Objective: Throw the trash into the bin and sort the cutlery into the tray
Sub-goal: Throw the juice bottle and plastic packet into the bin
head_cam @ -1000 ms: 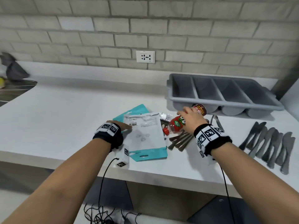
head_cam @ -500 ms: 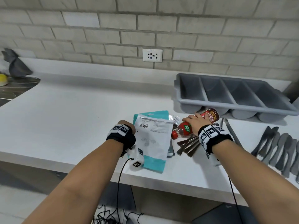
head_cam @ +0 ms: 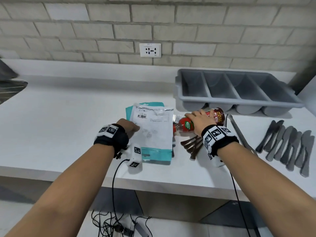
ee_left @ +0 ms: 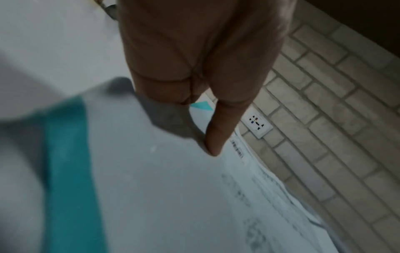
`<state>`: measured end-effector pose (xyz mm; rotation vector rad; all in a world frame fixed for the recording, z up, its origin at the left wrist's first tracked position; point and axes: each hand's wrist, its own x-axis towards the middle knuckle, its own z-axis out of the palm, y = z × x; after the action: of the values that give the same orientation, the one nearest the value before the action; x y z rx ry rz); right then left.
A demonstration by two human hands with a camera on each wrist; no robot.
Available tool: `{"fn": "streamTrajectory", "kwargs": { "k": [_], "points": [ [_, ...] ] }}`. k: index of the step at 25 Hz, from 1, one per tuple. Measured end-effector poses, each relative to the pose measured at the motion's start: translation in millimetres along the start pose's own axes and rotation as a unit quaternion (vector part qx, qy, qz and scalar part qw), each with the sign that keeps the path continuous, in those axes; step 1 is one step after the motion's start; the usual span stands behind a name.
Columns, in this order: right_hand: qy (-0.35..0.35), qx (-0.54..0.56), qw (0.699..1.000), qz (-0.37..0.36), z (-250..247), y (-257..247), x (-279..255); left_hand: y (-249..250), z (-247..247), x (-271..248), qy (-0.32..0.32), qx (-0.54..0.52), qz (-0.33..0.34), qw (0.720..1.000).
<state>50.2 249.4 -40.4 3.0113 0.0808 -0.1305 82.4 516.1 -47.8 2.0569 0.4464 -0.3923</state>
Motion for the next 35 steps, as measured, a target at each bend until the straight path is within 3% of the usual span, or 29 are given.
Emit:
{"fn": "streamTrajectory", "kwargs": {
  "k": [4, 7, 12, 16, 19, 21, 24, 28, 35],
  "points": [
    [0.066, 0.028, 0.996, 0.048, -14, 9, -16, 13, -14, -8, -0.04, -0.119, 0.046, 0.991],
    [0.12, 0.102, 0.979, 0.128, -28, 31, -44, 26, -3, -21, -0.122, -0.247, 0.071, 0.959],
    [0.258, 0.272, 0.892, 0.251, -30, 95, -124, 69, 64, -75, -0.22, -0.3, 0.139, 0.918],
    [0.339, 0.479, 0.741, 0.326, 0, 160, -221, 87, 165, -143, -0.3, -0.209, 0.164, 0.916],
    [0.351, 0.512, 0.673, 0.403, 41, 200, -299, 85, 251, -205, -0.327, -0.096, 0.204, 0.918],
    [0.356, 0.515, 0.641, 0.444, 72, 218, -342, 76, 296, -237, -0.338, -0.055, 0.22, 0.913],
    [0.355, 0.526, 0.582, 0.508, 127, 243, -408, 55, 369, -285, -0.411, -0.021, 0.186, 0.893],
    [0.301, 0.552, 0.523, 0.575, 199, 258, -475, 12, 456, -315, -0.368, 0.117, 0.217, 0.897],
    [0.254, 0.556, 0.46, 0.644, 304, 246, -513, -72, 558, -303, -0.333, 0.141, 0.192, 0.912]
  ]
}}
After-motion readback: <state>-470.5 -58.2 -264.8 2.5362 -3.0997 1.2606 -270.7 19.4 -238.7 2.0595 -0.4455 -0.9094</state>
